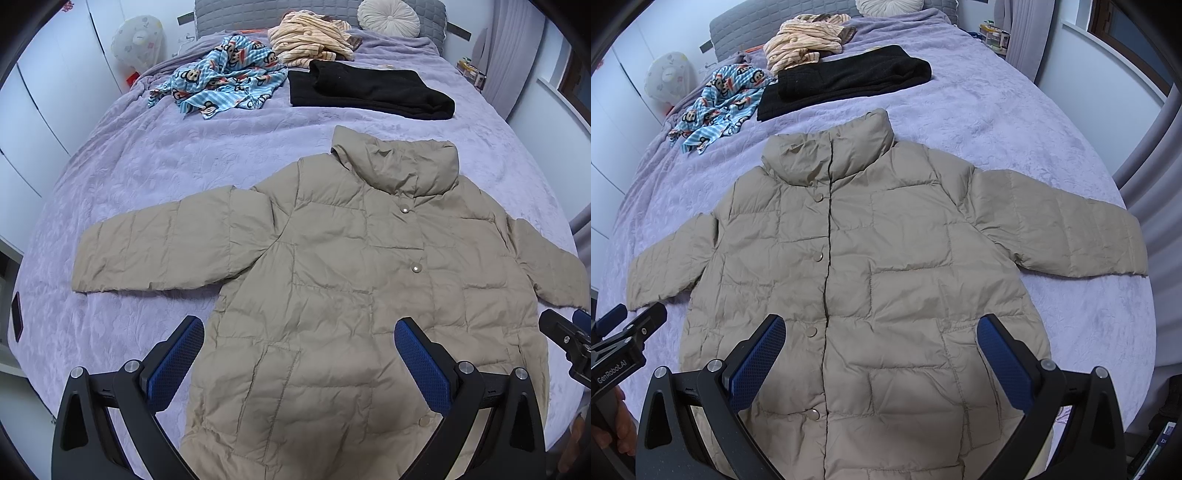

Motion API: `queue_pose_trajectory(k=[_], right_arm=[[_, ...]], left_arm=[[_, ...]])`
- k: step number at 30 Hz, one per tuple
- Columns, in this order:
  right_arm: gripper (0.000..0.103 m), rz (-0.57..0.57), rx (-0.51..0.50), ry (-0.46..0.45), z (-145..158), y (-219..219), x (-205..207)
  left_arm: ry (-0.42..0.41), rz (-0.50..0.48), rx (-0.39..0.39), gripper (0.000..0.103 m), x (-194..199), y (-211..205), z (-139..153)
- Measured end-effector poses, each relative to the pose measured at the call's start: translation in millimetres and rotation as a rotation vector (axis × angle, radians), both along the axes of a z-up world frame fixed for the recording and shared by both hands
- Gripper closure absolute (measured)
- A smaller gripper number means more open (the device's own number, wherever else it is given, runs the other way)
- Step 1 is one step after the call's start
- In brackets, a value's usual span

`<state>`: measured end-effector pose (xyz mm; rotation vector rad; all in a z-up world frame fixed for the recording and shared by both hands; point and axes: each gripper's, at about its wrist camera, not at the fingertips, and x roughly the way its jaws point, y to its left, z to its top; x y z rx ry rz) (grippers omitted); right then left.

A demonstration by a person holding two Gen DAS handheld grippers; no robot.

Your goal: Fold large clothes

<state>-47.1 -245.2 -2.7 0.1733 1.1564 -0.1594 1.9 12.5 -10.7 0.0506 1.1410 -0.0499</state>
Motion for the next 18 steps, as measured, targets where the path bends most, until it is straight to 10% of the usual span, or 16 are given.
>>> queue_pose_trajectory(k=[18], right_arm=[[0.0, 0.0, -0.001, 0.002, 0.4, 1.8, 0.4]], left_arm=[[0.001, -0.001, 0.0, 0.0, 0.1, 0.2, -0.4]])
